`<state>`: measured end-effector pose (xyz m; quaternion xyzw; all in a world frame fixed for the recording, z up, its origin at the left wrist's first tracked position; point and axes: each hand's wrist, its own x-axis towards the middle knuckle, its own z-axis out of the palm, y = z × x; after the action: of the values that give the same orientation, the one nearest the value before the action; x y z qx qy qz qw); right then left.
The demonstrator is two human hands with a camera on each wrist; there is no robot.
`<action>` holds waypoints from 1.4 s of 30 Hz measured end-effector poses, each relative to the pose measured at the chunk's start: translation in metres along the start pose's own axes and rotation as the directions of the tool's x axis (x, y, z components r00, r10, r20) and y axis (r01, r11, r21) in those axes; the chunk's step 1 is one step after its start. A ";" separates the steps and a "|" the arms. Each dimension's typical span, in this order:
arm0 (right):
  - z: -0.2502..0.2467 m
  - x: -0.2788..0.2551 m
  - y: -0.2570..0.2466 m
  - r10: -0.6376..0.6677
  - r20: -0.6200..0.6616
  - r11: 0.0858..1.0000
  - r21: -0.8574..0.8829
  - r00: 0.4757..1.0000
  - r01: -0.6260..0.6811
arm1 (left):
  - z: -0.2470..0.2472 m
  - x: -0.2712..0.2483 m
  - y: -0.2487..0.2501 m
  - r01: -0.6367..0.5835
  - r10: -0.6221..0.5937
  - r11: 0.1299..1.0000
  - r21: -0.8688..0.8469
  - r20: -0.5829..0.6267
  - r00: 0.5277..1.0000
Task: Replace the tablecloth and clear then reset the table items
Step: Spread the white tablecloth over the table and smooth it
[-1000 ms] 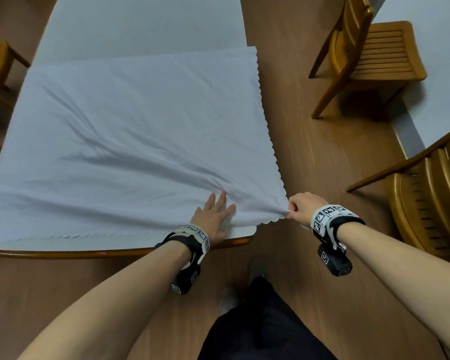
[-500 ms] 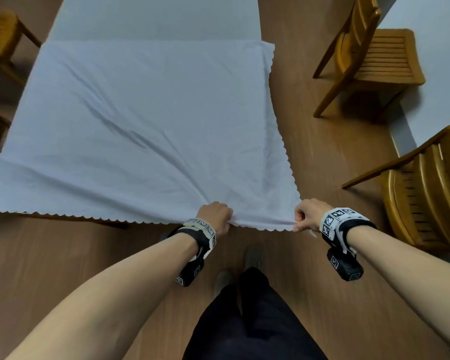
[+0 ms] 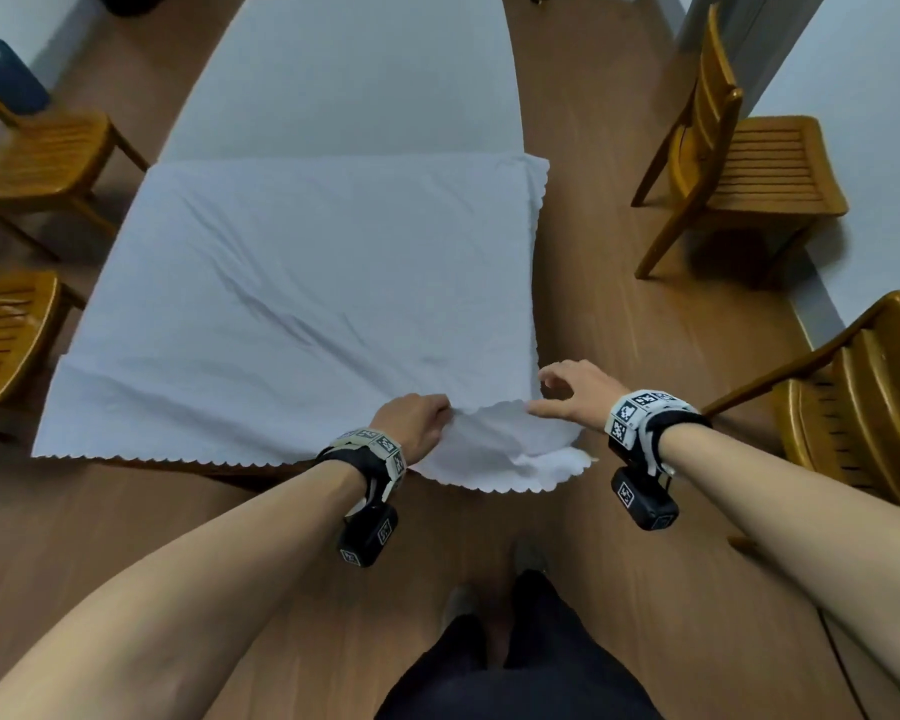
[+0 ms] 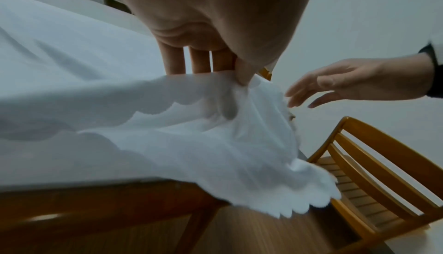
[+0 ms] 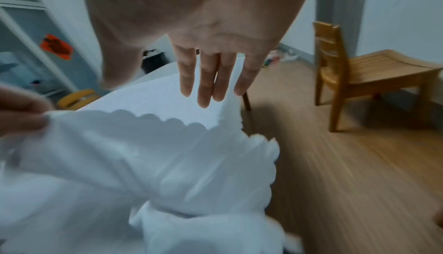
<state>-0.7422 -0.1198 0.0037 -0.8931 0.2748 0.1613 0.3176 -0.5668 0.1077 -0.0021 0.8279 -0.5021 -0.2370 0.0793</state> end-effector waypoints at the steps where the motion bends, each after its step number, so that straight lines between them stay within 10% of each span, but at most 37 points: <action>1: -0.001 0.007 -0.006 -0.031 0.053 0.999 0.018 0.998 0.030 | -0.007 0.003 0.003 0.004 -0.004 1.000 -0.009 0.002 1.000; 16: -0.058 0.101 -0.069 -0.371 0.309 0.906 -0.084 0.876 0.414 | -0.115 0.037 0.013 0.160 -0.174 0.982 -0.104 -0.142 0.974; 32: -0.151 0.078 -0.115 -0.399 -0.020 0.917 -0.027 0.917 0.398 | -0.108 0.014 -0.040 0.261 -0.265 0.962 0.085 0.036 0.964; 42: -0.200 0.073 -0.135 -0.287 -0.167 0.946 -0.201 0.943 0.253 | -0.151 -0.003 -0.095 0.500 -0.513 0.786 0.363 -0.066 0.856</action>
<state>-0.5815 -0.1917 0.1839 -0.9584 0.1635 0.0521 0.2280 -0.4213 0.1404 0.0955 0.9274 -0.2984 -0.1661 -0.1525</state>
